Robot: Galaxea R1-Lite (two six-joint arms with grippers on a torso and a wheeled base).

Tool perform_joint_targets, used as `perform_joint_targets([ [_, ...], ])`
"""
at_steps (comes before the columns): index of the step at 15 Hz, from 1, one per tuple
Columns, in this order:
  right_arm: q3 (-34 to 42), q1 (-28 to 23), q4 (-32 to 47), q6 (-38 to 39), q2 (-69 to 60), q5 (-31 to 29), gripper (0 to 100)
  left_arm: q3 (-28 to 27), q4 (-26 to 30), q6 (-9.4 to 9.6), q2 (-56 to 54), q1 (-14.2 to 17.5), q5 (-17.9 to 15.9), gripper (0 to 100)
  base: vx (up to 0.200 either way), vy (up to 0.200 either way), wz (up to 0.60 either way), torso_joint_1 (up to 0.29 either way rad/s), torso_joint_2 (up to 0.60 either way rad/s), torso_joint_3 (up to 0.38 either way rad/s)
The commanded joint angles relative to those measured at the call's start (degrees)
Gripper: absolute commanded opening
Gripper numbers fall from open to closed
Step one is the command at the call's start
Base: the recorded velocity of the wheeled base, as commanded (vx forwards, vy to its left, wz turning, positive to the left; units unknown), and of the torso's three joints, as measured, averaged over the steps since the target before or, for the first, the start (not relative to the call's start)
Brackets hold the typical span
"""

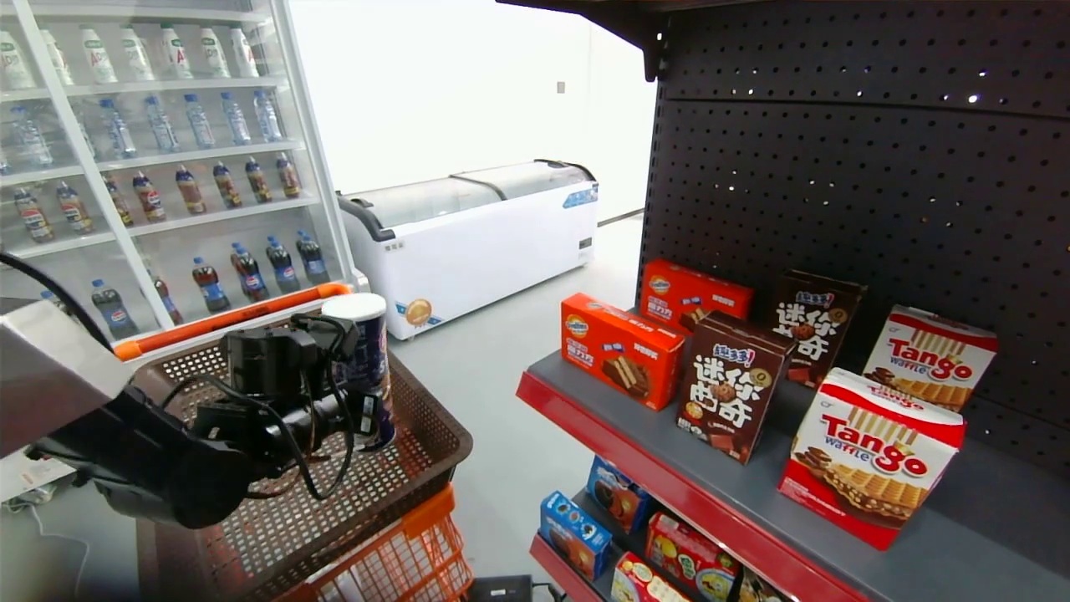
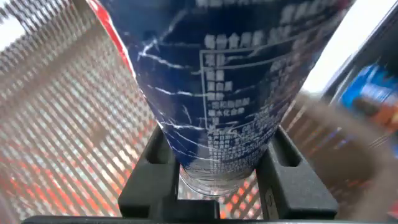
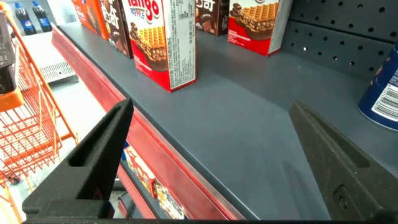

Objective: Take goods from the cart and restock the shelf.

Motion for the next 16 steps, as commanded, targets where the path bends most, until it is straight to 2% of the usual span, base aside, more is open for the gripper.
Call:
perform_joint_targets([
  [1,0.0,0.0,-0.1,0.0,0.0,0.0,100,-2.3,3.7,0.06,-9.3,-3.5,-2.2,0,0.000,0.000,0.00,0.000,0.00,0.000],
  [2,0.0,0.0,-0.1,0.0,0.0,0.0,100,-1.7,4.0,0.06,-11.9,-5.2,-5.4,0,0.000,0.000,0.00,0.000,0.00,0.000],
  [5,0.0,0.0,-0.1,0.0,0.0,0.0,100,1.2,4.4,-0.03,-17.8,-9.8,-9.3,0,0.000,0.000,0.00,0.000,0.00,0.000],
  [7,0.0,0.0,-0.1,0.0,0.0,0.0,100,0.8,10.4,-0.29,-22.1,-10.7,-13.2,0,0.000,0.000,0.00,0.000,0.00,0.000],
  [9,0.0,0.0,-0.1,0.0,0.0,0.0,100,1.5,10.7,-1.52,-26.3,-13.1,-13.8,0,0.000,0.000,0.00,0.000,0.00,0.000],
  [11,0.0,0.0,-0.1,0.0,0.0,0.0,100,1.7,10.8,-5.39,-29.4,-15.5,-14.7,0,0.000,0.000,0.00,0.000,0.00,0.000],
  [12,0.0,0.0,-0.1,0.0,0.0,0.0,100,1.6,10.8,-5.57,-29.8,-16.3,-15.2,0,0.000,0.000,0.00,0.000,0.00,0.000],
  [16,0.0,0.0,0.0,0.0,0.0,0.0,100,2.7,10.8,-5.30,-30.1,-16.2,-19.5,0,0.000,0.000,0.00,0.000,0.00,0.000],
])
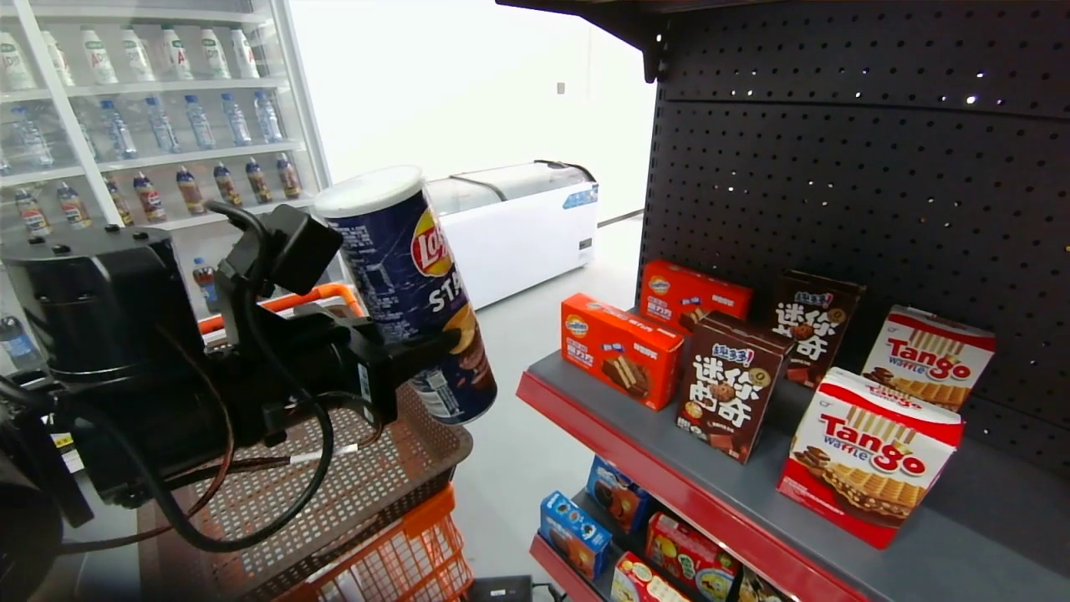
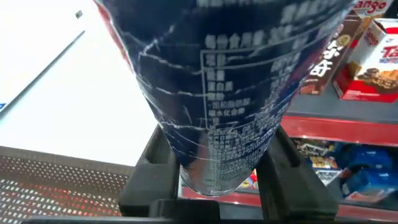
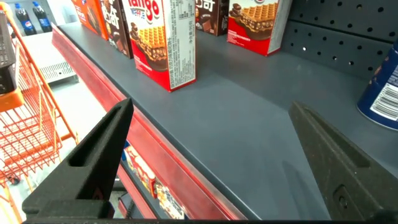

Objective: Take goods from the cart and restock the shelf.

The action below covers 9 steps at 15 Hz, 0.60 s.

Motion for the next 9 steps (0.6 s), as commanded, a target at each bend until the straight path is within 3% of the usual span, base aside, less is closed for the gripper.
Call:
perform_joint_targets([
  [1,0.0,0.0,0.0,0.0,0.0,0.0,100,1.8,0.0,-0.09,-2.1,0.1,-0.2,0,0.000,0.000,0.00,0.000,0.00,0.000],
  [3,0.0,0.0,0.0,0.0,0.0,0.0,100,3.9,1.3,0.09,-4.3,-0.2,-0.9,0,0.000,0.000,0.00,0.000,0.00,0.000],
  [5,0.0,0.0,0.0,0.0,0.0,0.0,100,6.1,1.1,1.58,-4.9,-0.8,-1.7,0,0.000,0.000,0.00,0.000,0.00,0.000],
  [6,0.0,0.0,0.0,0.0,0.0,0.0,100,7.2,1.5,2.64,-6.3,-1.8,-1.7,0,0.000,0.000,0.00,0.000,0.00,0.000],
  [9,0.0,0.0,0.1,0.0,0.0,0.0,100,6.0,5.1,2.55,-8.6,-5.8,-2.9,0,0.000,0.000,0.00,0.000,0.00,0.000],
])
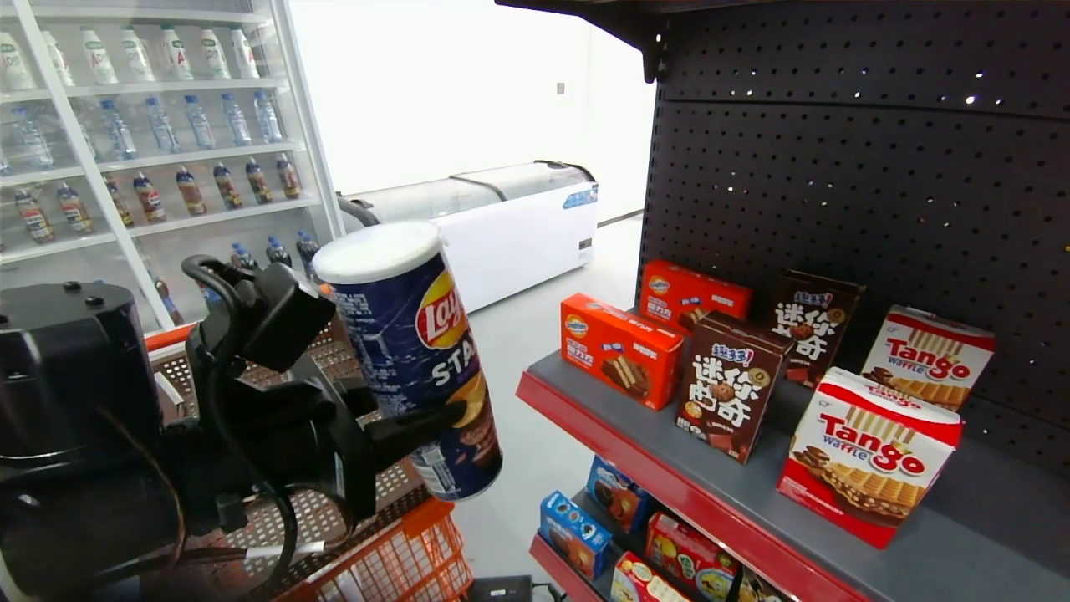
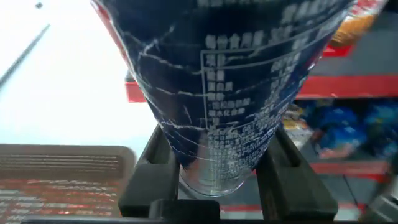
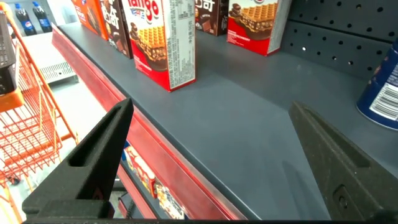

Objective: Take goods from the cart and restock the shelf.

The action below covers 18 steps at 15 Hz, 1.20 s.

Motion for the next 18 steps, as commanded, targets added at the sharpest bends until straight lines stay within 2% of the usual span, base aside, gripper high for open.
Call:
perform_joint_targets([
  [1,0.0,0.0,0.0,0.0,0.0,0.0,100,-0.6,2.5,-0.01,-3.1,-1.3,-2.2,0,0.000,0.000,0.00,0.000,0.00,0.000],
  [2,0.0,0.0,0.0,0.0,0.0,0.0,100,-0.7,5.3,-0.10,-4.6,-1.3,-4.5,0,0.000,0.000,0.00,0.000,0.00,0.000],
  [4,0.0,0.0,0.1,0.0,0.0,0.0,100,-1.6,12.1,-0.01,-7.2,-1.4,-6.5,0,0.000,0.000,0.00,0.000,0.00,0.000],
  [6,0.0,0.0,0.0,0.0,0.0,0.0,100,-3.3,14.3,0.08,-7.3,-1.4,-8.5,0,0.000,0.000,0.00,0.000,0.00,0.000],
  [8,0.0,0.0,0.0,0.0,0.0,0.0,100,-3.4,14.4,0.69,-7.2,-1.1,-9.2,0,0.000,0.000,0.00,0.000,0.00,0.000],
  [10,0.0,0.0,0.0,0.0,0.0,0.0,100,-3.3,14.5,1.75,-7.2,-1.4,-11.3,0,0.000,0.000,0.00,0.000,0.00,0.000],
  [13,0.0,0.0,0.1,0.1,0.0,0.0,100,-2.9,14.6,4.65,-6.5,-1.2,-12.2,0,0.000,0.000,0.00,0.000,0.00,0.000],
  [18,0.0,0.0,0.1,0.1,0.0,0.0,100,-3.0,14.6,5.00,-5.1,-2.7,-13.2,0,0.000,0.000,0.00,0.000,0.00,0.000],
])
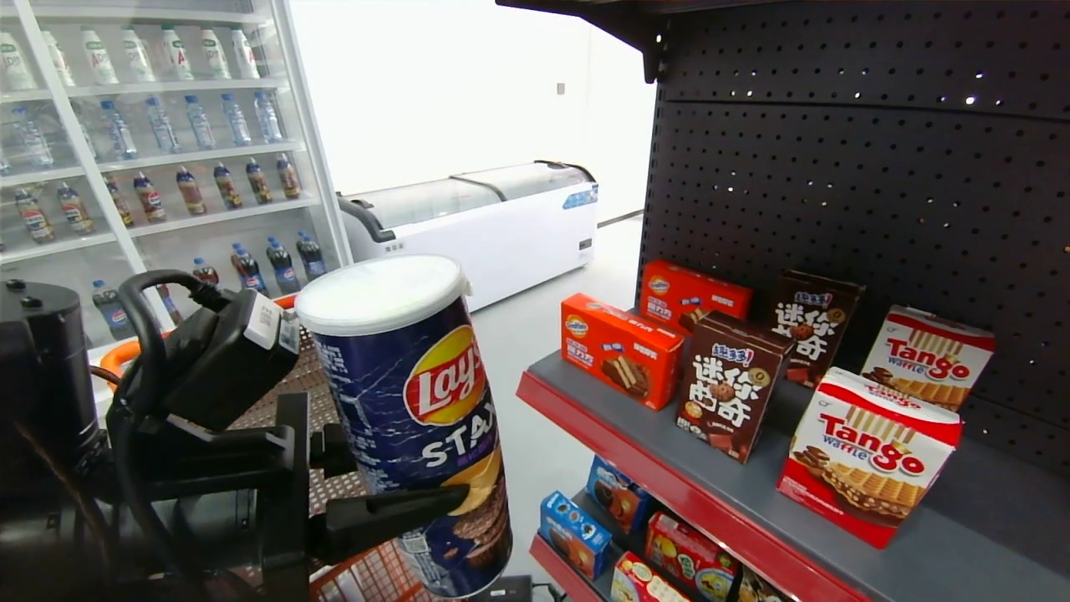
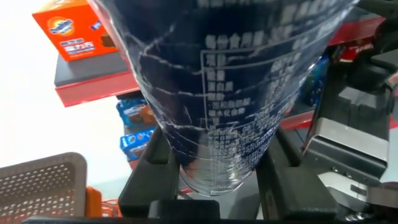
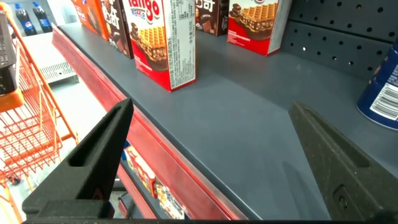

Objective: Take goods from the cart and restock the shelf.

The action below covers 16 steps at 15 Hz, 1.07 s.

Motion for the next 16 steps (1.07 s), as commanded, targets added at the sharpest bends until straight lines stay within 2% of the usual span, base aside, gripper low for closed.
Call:
perform_joint_targets([
  [1,0.0,0.0,0.0,0.0,0.0,0.0,100,0.0,0.0,-0.01,0.8,-0.6,0.0,0,0.000,0.000,0.00,0.000,0.00,0.000],
  [2,0.0,0.0,-0.1,0.0,0.0,0.0,100,0.1,0.0,-0.01,1.0,-1.3,-0.1,0,0.000,0.000,0.00,0.000,0.00,0.000],
  [9,0.0,0.0,0.0,0.0,0.0,0.0,100,-0.1,0.0,-0.01,0.9,-1.8,-0.6,0,0.000,0.000,-0.60,0.002,0.00,0.006],
  [16,0.0,0.0,0.0,-0.1,0.0,0.0,100,-1.8,0.0,-0.10,1.2,-5.2,-0.6,0,0.000,0.000,-0.60,0.002,0.00,0.001],
])
